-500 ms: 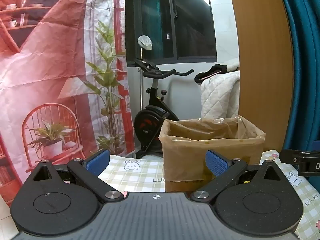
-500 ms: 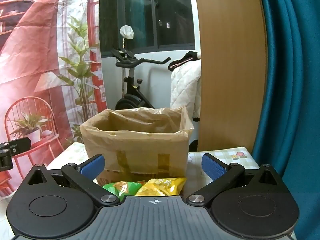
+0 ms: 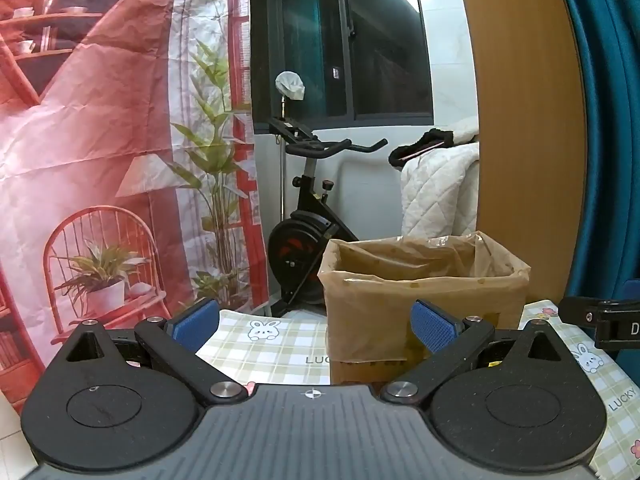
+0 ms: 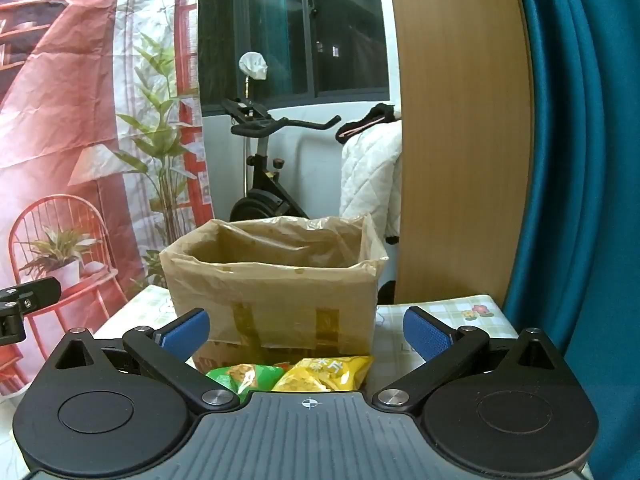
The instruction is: Organize snacks
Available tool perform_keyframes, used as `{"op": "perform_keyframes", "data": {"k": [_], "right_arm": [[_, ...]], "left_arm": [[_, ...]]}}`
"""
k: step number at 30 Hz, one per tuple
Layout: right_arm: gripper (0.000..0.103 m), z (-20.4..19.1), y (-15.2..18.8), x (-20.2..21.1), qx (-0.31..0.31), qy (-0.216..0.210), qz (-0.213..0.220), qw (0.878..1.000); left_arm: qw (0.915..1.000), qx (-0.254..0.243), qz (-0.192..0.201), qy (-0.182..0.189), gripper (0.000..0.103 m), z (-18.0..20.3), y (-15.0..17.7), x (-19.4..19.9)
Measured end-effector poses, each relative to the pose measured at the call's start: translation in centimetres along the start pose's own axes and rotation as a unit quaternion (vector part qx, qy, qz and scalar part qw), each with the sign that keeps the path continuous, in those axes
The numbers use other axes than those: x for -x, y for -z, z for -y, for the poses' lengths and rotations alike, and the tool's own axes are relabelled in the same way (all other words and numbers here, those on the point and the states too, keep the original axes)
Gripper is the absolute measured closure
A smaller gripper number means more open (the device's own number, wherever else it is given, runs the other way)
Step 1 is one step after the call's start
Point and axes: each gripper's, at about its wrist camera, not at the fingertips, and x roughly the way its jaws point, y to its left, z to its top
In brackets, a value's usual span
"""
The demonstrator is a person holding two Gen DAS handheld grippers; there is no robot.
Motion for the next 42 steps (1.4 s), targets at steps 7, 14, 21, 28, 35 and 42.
{"op": "perform_keyframes", "data": {"k": [7, 14, 21, 28, 35, 42], "right_arm": [[0.0, -0.12, 0.05, 0.05, -0.001, -0.001, 0.001, 1.0], [0.0, -0.19, -0.13, 0.23, 0.0, -0.001, 0.002, 1.0], [0.0, -0.22, -0.07, 0.26, 0.001, -0.001, 0.003, 1.0], [0.0, -0.02, -0.13, 0.24, 0.0, -0.001, 0.002, 1.0], [0.0, -0.09, -0.09, 0.29, 0.001, 0.0, 0.003, 1.0], [0.0, -0.3, -0.2, 0.34, 0.0, 0.0, 0.003, 1.0]], "left_arm": [[1.0, -0.002, 0.002, 0.0, 0.0, 0.15, -0.07, 0.12], [1.0, 0.0, 0.003, 0.001, 0.001, 0.05, -0.07, 0.12], [0.9999, 0.009, 0.001, 0.011, 0.001, -0.07, -0.16, 0.07], [0.9998, 0.013, 0.001, 0.012, 0.001, -0.19, -0.15, 0.11], [0.9998, 0.014, -0.001, 0.014, 0.001, -0.23, -0.12, 0.08], [0.9998, 0.017, -0.002, 0.009, 0.001, -0.17, -0.1, 0.03]]}}
